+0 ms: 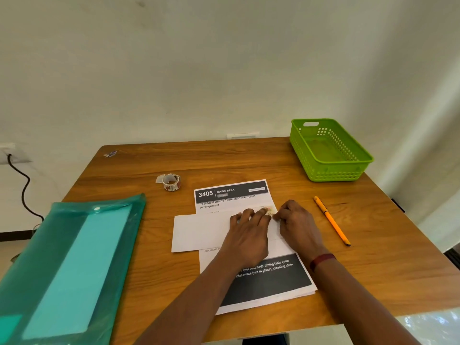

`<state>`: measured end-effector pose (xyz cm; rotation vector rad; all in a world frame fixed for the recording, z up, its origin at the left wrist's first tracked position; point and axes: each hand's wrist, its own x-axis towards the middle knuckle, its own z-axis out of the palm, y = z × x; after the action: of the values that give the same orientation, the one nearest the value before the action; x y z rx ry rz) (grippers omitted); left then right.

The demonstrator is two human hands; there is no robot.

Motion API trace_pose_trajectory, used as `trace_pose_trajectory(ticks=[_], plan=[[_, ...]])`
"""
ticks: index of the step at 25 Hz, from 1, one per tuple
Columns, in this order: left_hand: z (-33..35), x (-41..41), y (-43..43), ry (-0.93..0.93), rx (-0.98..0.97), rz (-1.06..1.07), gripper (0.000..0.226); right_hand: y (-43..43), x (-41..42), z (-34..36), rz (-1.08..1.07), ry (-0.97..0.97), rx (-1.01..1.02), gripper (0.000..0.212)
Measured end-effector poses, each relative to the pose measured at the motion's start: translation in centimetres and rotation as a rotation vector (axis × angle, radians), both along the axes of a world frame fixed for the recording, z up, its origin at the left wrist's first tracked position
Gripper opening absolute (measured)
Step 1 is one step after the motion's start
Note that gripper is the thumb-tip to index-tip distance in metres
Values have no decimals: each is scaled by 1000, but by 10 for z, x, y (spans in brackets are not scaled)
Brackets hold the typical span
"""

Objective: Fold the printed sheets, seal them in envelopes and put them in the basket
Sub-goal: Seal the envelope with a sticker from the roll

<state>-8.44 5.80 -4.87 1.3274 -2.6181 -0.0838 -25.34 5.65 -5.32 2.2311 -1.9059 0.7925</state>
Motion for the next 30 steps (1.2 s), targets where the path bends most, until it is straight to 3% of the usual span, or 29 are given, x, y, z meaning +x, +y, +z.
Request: trace_pose_trajectory(ticks=[6, 10, 14, 16, 18, 21, 23, 26, 30], plan=[[3, 2, 3, 21, 16, 4, 51, -5, 10, 4, -43, -24, 47, 19], [17, 12, 3, 279, 118, 13, 43, 12, 24, 12, -129, -121, 40, 29], [32, 49, 6, 481, 2, 238, 36, 48, 56, 24, 53, -34, 87, 30], [34, 82, 1, 422, -41, 347, 36, 58, 73, 28, 127, -49, 108, 27], [35, 112, -6, 240, -32, 470, 34, 59, 90, 28, 144, -82, 94, 26], [40, 138, -12, 18, 89, 606, 37, 53, 109, 18, 101, -72, 115, 26], [44, 144, -18, 2, 178, 608, 39, 51, 116, 9, 84, -38, 115, 25], [57, 147, -30, 91, 363, 617, 40, 53, 117, -1, 79, 3, 32, 19], [69, 147, -34, 363, 655, 661, 41, 61, 120, -1, 67, 47, -53, 19]])
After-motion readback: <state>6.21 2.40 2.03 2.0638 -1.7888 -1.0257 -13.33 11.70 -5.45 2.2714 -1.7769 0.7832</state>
